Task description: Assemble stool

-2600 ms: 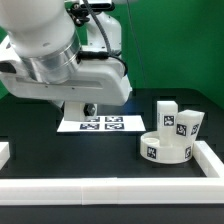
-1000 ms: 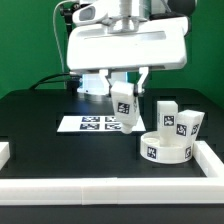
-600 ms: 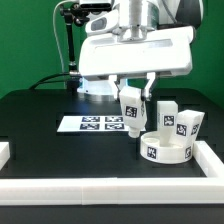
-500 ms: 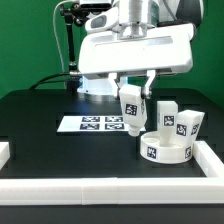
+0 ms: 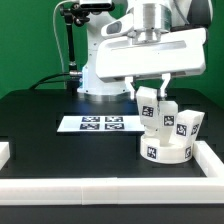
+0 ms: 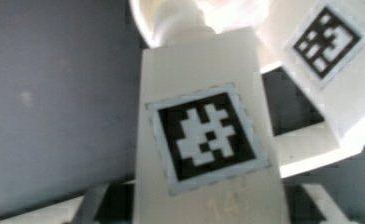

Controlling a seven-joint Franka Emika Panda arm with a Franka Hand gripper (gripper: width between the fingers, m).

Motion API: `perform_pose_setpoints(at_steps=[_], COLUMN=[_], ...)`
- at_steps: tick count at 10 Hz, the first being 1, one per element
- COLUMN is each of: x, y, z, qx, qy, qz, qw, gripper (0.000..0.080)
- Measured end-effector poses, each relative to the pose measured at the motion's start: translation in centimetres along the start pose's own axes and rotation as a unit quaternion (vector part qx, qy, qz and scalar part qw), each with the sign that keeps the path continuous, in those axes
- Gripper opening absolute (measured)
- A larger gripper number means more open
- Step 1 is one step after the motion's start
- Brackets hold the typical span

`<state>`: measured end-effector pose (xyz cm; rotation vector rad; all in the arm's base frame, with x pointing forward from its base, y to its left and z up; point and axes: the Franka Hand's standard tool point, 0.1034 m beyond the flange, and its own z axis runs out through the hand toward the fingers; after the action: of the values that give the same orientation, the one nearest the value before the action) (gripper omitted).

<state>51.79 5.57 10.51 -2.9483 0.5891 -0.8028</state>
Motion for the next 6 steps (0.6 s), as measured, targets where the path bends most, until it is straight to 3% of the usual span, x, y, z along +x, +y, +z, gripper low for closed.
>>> perform_pose_setpoints(at_steps=[3,6], x=[-0.03,0.61], y=[0.16,-0.72], z=[0.05,0.82], qx=[-0.001,0.002], qy=[0.0,0.004], qz=[0.001,-0.011], qw=[1.0,1.0], gripper=[0.0327,0.0327])
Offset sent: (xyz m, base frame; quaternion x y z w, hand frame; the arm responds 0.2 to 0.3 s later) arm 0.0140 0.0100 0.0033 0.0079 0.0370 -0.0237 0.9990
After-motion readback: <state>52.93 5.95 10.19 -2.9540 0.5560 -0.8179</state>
